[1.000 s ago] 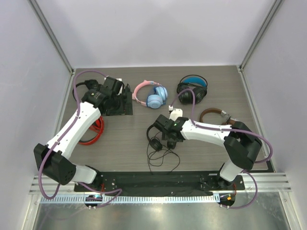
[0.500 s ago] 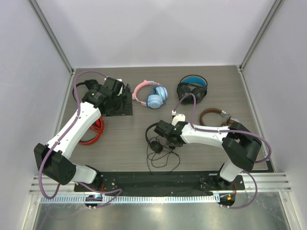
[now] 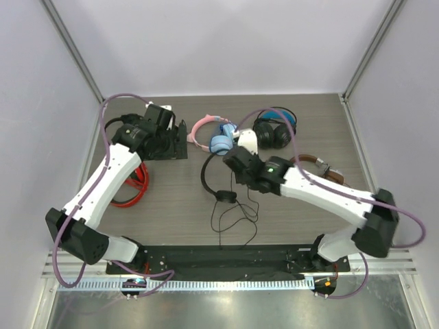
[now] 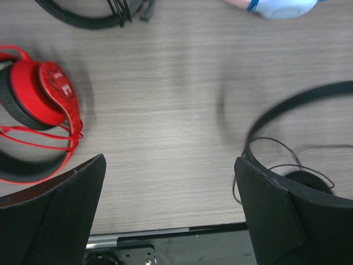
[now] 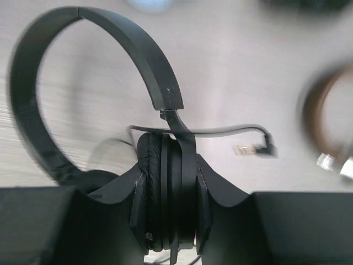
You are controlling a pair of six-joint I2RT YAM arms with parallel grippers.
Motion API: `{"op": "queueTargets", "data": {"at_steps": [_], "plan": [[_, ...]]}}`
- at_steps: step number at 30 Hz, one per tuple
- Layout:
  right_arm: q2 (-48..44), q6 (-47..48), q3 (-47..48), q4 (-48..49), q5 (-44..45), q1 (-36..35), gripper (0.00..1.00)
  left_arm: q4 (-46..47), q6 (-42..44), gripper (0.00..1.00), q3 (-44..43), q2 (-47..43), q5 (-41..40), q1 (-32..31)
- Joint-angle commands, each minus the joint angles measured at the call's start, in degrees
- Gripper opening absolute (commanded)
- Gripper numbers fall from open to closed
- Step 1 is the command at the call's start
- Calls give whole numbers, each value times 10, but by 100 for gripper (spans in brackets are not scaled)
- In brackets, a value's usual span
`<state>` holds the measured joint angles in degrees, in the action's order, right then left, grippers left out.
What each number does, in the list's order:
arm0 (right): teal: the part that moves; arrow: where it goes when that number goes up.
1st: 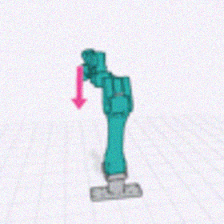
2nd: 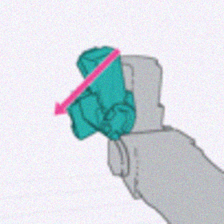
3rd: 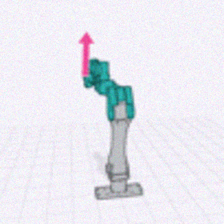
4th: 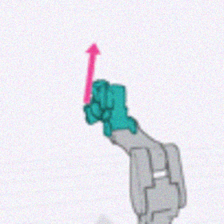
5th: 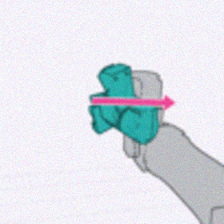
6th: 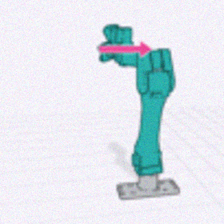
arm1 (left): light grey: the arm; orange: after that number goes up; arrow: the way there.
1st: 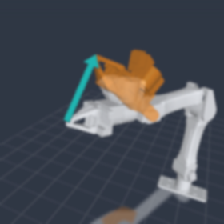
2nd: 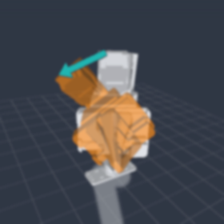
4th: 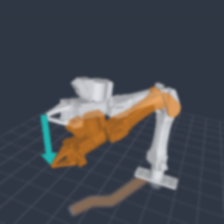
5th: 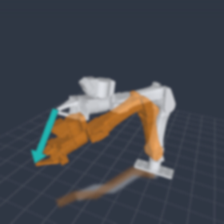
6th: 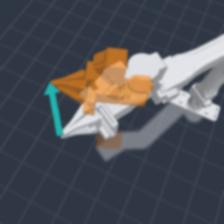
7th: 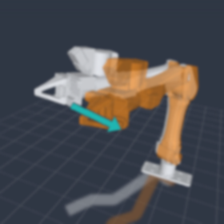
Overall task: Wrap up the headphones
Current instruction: Grab headphones with the right arm
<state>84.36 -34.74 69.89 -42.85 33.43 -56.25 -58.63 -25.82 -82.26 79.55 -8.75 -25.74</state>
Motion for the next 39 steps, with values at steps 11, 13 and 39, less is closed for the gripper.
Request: {"op": "queueTargets", "data": {"at_steps": [11, 13, 39], "plan": [[-261, 156, -157, 182, -54, 0, 1, 2, -12, 100, -77, -34, 100, 28], [-266, 144, -158, 190, -55, 0, 1, 20, -21, 100, -69, -43, 145, 27], [-198, 71, -92, 268, -205, 25, 1, 277, -18, 84, 186, -123, 141, -85]]}}
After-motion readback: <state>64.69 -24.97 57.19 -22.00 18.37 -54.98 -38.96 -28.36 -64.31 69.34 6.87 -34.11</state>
